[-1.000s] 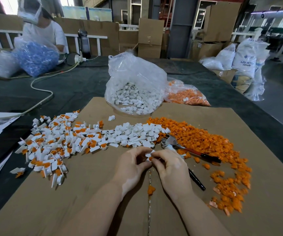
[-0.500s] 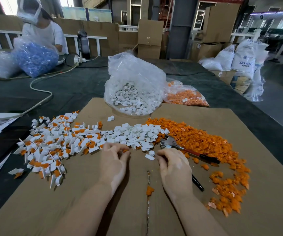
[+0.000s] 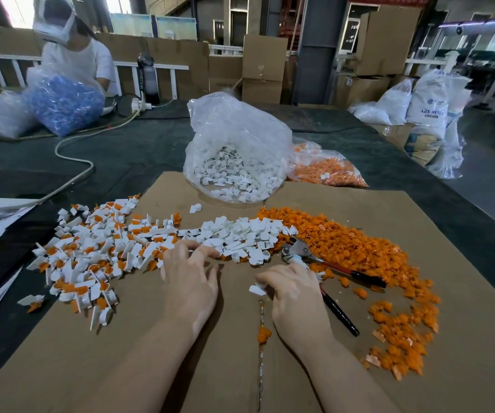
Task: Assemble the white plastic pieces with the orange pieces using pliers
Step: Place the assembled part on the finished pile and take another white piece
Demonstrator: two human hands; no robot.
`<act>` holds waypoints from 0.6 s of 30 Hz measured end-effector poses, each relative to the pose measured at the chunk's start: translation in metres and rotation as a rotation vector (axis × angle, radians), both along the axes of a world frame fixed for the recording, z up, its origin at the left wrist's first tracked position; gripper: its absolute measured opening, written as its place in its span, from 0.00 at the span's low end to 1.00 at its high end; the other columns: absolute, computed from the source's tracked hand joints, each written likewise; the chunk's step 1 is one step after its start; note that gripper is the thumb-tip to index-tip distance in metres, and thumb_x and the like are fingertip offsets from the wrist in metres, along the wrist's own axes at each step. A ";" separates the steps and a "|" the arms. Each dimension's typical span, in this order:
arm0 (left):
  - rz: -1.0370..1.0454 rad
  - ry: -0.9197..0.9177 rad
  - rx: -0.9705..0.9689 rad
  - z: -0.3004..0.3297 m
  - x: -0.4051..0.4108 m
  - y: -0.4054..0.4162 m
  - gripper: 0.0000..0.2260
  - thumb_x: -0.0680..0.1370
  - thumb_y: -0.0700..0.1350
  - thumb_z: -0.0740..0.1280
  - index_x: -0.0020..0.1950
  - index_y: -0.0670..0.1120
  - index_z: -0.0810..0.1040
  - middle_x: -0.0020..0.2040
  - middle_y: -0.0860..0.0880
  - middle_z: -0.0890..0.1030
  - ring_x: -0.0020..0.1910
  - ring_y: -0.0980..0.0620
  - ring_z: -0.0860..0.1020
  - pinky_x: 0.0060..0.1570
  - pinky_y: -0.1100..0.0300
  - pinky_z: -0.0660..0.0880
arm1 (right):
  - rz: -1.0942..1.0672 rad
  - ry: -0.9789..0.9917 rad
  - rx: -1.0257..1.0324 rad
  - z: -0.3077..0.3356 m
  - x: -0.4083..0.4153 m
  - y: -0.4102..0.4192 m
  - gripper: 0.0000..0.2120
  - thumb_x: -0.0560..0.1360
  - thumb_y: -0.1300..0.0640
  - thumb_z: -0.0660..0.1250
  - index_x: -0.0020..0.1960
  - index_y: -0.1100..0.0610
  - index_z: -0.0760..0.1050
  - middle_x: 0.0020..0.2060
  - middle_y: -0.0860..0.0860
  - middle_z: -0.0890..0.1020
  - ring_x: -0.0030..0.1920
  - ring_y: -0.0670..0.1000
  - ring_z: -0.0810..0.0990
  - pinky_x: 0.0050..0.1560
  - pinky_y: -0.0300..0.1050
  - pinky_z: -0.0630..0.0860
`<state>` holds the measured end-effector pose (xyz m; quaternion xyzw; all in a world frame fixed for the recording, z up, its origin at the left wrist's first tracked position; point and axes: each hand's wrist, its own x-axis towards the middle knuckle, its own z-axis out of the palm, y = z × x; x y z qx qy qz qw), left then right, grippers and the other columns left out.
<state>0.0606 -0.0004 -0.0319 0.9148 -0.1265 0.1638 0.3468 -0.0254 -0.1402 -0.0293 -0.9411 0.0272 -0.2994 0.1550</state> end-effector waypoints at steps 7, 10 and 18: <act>-0.054 -0.016 0.026 -0.002 0.003 -0.002 0.06 0.75 0.45 0.68 0.51 0.50 0.81 0.48 0.56 0.68 0.52 0.56 0.61 0.51 0.65 0.54 | 0.278 0.037 0.086 0.006 -0.009 0.004 0.12 0.57 0.72 0.59 0.28 0.57 0.75 0.26 0.46 0.76 0.35 0.47 0.69 0.38 0.41 0.65; -0.105 -0.064 0.048 -0.004 0.003 -0.005 0.05 0.75 0.44 0.68 0.50 0.49 0.81 0.45 0.57 0.67 0.50 0.58 0.60 0.50 0.65 0.55 | 0.294 0.036 0.091 0.007 -0.011 0.005 0.11 0.58 0.71 0.60 0.29 0.57 0.75 0.27 0.46 0.76 0.35 0.46 0.69 0.40 0.41 0.65; -0.421 -0.066 0.179 -0.005 0.001 -0.031 0.15 0.80 0.43 0.58 0.66 0.49 0.73 0.58 0.50 0.72 0.58 0.52 0.66 0.53 0.68 0.61 | 0.106 -0.065 0.072 0.004 -0.006 0.003 0.10 0.60 0.71 0.62 0.33 0.58 0.76 0.30 0.49 0.77 0.35 0.54 0.75 0.37 0.49 0.74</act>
